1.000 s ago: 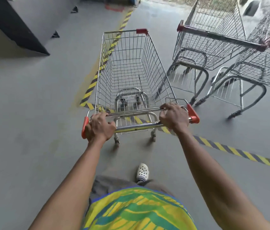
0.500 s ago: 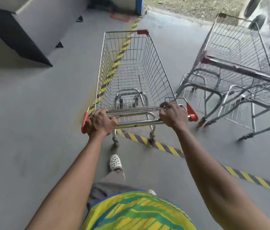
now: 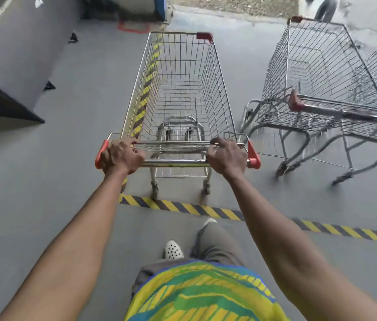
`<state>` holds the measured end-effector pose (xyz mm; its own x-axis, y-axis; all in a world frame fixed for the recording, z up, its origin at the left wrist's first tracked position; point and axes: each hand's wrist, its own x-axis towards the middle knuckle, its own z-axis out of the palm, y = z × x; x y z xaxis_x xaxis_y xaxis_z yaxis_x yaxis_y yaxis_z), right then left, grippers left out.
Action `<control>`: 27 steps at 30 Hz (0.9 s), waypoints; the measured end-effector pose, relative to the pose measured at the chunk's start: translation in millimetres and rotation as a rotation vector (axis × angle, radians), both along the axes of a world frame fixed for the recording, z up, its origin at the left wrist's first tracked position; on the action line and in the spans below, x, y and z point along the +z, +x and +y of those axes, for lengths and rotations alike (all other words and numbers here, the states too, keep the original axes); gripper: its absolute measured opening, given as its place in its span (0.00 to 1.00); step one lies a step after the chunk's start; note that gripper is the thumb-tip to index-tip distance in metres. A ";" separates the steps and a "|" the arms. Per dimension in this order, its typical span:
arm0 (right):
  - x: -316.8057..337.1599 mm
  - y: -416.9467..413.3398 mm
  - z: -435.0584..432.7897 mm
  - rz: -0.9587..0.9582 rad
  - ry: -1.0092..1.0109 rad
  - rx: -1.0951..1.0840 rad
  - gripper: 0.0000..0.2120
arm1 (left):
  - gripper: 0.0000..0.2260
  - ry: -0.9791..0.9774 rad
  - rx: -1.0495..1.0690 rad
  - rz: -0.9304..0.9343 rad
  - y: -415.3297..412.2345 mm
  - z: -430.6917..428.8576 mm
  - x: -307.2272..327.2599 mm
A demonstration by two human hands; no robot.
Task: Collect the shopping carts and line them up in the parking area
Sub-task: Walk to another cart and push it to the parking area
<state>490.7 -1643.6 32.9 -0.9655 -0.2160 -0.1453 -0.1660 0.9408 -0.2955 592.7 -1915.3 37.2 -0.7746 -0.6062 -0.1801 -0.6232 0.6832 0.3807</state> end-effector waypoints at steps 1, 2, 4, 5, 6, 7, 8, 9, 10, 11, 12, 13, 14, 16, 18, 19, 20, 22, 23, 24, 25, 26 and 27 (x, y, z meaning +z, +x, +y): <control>-1.0 -10.2 -5.2 0.002 -0.006 -0.018 0.20 | 0.23 0.004 -0.021 0.007 -13.7 -8.6 -1.6; -1.7 -20.9 -9.9 0.008 -0.013 -0.034 0.19 | 0.24 0.008 -0.039 0.010 -26.9 -15.6 -0.8; -4.7 -42.6 -18.1 0.019 -0.031 -0.065 0.18 | 0.24 0.015 -0.056 0.025 -53.7 -24.4 1.1; -6.0 -54.5 -22.3 0.023 -0.038 -0.075 0.18 | 0.22 -0.006 -0.066 0.031 -67.8 -27.4 1.9; -6.8 -67.3 -26.2 0.028 -0.042 -0.078 0.19 | 0.20 -0.024 -0.065 0.030 -82.5 -31.5 4.0; -6.6 -79.2 -29.9 0.030 -0.037 -0.077 0.19 | 0.19 -0.044 -0.074 0.044 -98.0 -34.6 6.3; -5.9 -89.8 -32.7 0.028 -0.026 -0.079 0.18 | 0.19 -0.060 -0.074 0.055 -111.3 -36.7 8.0; -5.9 -100.0 -35.1 0.029 -0.019 -0.086 0.18 | 0.19 -0.083 -0.086 0.075 -123.2 -37.4 9.7; -6.1 -110.0 -38.6 0.028 -0.022 -0.100 0.17 | 0.19 -0.091 -0.100 0.086 -136.8 -40.0 11.5; -6.0 -119.8 -42.3 0.024 -0.029 -0.118 0.16 | 0.19 -0.098 -0.120 0.094 -150.7 -44.4 12.6; -5.2 -128.8 -46.2 0.025 -0.029 -0.134 0.16 | 0.18 -0.100 -0.138 0.094 -163.8 -47.9 16.0; -6.2 -137.7 -50.1 0.029 -0.023 -0.139 0.16 | 0.18 -0.115 -0.162 0.098 -177.1 -51.8 17.0; -8.1 -145.9 -54.5 0.026 -0.017 -0.137 0.17 | 0.18 -0.134 -0.181 0.092 -189.4 -54.4 18.0; -9.8 -163.2 -63.3 0.002 -0.033 -0.150 0.17 | 0.19 -0.162 -0.191 0.070 -213.7 -58.8 23.6; -14.5 -178.3 -72.3 0.000 -0.052 -0.174 0.18 | 0.20 -0.157 -0.207 0.046 -237.6 -70.1 24.5; -16.9 -184.0 -77.4 0.004 -0.053 -0.177 0.19 | 0.21 -0.147 -0.229 0.047 -248.2 -76.8 23.6; -20.1 -189.5 -83.6 0.008 -0.052 -0.182 0.20 | 0.23 -0.141 -0.244 0.084 -258.3 -83.5 20.7; -23.7 -201.7 -96.8 0.009 -0.053 -0.201 0.22 | 0.29 -0.123 -0.214 0.173 -277.5 -98.5 7.5; -25.0 -208.8 -103.2 0.006 -0.056 -0.211 0.24 | 0.30 -0.128 -0.161 0.194 -285.8 -103.2 -1.8; -25.1 -215.3 -108.9 0.003 -0.058 -0.219 0.26 | 0.30 -0.137 -0.102 0.205 -293.3 -103.6 -10.7; -24.8 -221.8 -113.6 0.003 -0.055 -0.223 0.28 | 0.29 -0.137 -0.068 0.198 -299.4 -97.3 -16.4; -25.5 -227.8 -117.2 0.008 -0.047 -0.223 0.29 | 0.27 -0.146 -0.061 0.191 -304.5 -87.6 -22.1; -25.6 -232.8 -120.0 0.020 -0.036 -0.220 0.31 | 0.24 -0.164 -0.079 0.179 -309.2 -74.6 -28.2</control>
